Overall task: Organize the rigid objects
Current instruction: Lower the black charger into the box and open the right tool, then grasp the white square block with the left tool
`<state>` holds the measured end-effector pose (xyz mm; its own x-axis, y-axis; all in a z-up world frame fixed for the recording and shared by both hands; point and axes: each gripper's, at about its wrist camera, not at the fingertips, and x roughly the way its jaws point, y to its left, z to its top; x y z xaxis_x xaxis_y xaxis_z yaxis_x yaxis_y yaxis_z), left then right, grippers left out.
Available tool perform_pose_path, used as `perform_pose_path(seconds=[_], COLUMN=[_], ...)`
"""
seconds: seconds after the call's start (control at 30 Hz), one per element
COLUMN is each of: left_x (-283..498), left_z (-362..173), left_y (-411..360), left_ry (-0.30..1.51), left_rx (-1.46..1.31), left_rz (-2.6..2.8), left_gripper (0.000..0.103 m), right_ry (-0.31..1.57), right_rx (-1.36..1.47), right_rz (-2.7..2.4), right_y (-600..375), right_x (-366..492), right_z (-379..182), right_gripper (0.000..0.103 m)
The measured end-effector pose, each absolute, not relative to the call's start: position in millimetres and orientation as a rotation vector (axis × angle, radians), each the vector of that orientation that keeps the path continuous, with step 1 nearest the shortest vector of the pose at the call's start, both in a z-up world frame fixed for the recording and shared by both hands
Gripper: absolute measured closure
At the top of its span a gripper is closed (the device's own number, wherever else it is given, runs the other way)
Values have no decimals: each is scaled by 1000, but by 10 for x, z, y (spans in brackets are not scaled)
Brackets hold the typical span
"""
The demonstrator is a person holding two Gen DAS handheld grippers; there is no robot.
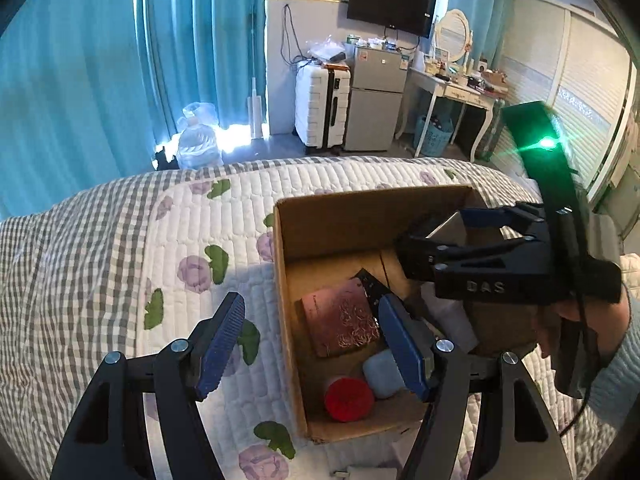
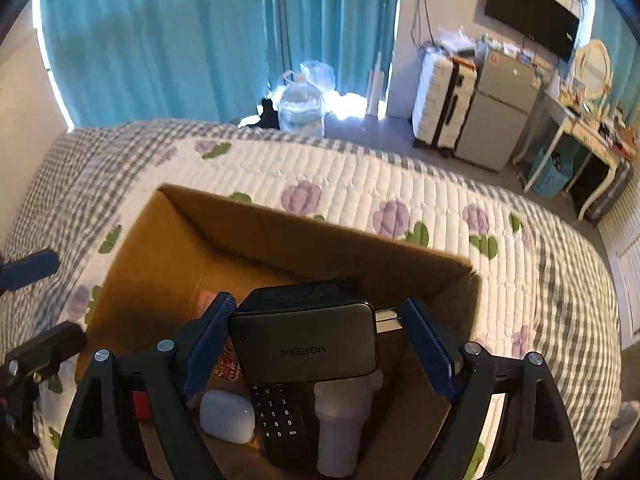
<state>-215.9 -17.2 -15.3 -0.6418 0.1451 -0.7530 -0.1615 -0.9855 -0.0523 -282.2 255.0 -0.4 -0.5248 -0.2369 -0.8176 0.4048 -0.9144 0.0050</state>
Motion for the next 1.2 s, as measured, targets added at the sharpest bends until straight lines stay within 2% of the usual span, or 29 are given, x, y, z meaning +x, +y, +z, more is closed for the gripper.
perform_pose_path(seconds=[0.23,0.33,0.47,0.7,0.97,1.2], left_x=[-2026,-1939,-1736,-1305,-932,-891], left_z=[-131,-107,-76,-136,-653,-1345], left_y=[-202,-207,-182,-137,-7,71], left_ry=[11,5,21,43,62,78], left_rx=[-1254,-1269,-1280,-1294,-1379,-1527], left_rz=[2703,2701,2697,2706,2677,2589], left_gripper=[31,31,31,28,28,28], right_ry=[258,215,165,139,202,151], right_rx=[1345,1292,1237,1150,1128,1255], right_rz=[-2423,-2463,-2486,-2498,-2513,-2466], right_y=[2583,2638,2738,3032,3191,3313], right_x=[-2774,-2668,-2488,-1679,-835,-808], right_z=[-136,29,304,579,331,-202], right_gripper=[18,14,14,10,8,8])
